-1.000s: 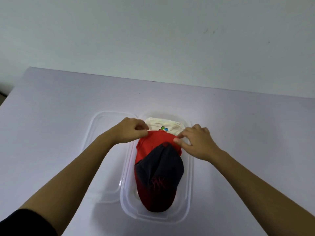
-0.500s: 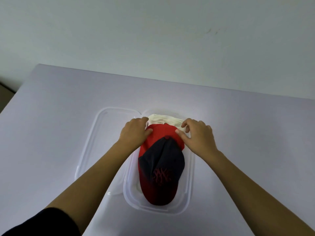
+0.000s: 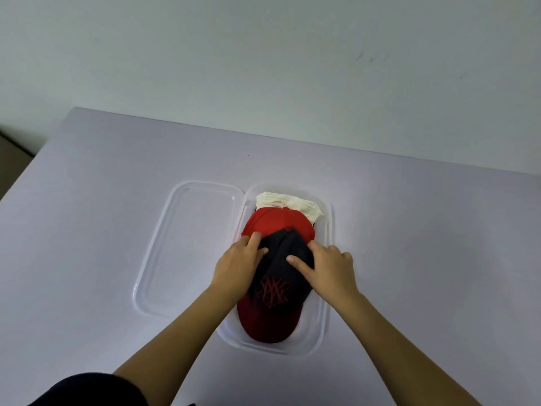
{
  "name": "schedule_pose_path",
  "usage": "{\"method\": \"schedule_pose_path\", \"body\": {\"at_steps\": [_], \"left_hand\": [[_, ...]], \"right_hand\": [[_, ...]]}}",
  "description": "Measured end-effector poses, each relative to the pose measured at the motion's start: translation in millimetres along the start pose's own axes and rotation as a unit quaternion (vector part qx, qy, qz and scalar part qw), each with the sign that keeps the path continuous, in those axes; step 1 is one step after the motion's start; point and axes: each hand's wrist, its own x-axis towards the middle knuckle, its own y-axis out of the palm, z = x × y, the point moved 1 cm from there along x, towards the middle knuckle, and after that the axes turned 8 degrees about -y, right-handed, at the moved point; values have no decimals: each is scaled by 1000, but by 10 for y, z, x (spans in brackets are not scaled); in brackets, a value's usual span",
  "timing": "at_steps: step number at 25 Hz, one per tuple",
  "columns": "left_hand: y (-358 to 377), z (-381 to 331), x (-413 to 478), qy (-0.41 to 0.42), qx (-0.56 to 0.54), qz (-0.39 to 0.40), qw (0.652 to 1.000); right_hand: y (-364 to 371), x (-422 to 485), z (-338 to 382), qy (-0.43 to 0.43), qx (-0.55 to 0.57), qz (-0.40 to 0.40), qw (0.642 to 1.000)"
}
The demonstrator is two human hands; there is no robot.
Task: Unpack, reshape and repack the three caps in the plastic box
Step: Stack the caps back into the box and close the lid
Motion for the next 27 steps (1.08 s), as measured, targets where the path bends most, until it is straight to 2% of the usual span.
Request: {"method": "schedule_pose_path", "body": {"at_steps": [2, 4, 6, 8, 9, 10, 15, 22, 25, 27], "left_hand": [[-48, 62, -65, 18, -53, -64, 996], [-148, 307, -44, -24, -131, -142, 981], [-200, 777, 30, -182, -132, -165, 960], [-218, 1267, 48, -383, -95, -108, 913], [-206, 1421, 28, -443, -81, -67, 890], [-199, 1513, 15, -467, -76, -39, 880], [-357, 1617, 52, -454, -129, -43, 880], [-1097, 1303, -88, -317, -274, -117, 900], [-1550, 1101, -135, -257, -190, -182, 930], [-1816, 899, -197, -230, -196, -209, 930]], "right_hand": [[31, -112, -28, -11, 67, -62, 996], [97, -248, -35, 43, 179, -115, 976], [222, -349, 2, 118, 289, -92, 946], [350, -389, 66, 150, 367, -76, 915], [379, -397, 89, 157, 390, -85, 903], [387, -399, 102, 165, 403, -100, 895], [361, -408, 124, 187, 401, -135, 887], [333, -433, 136, 190, 389, -145, 889], [331, -447, 115, 194, 388, -147, 889], [325, -442, 104, 191, 407, -141, 882]]}}
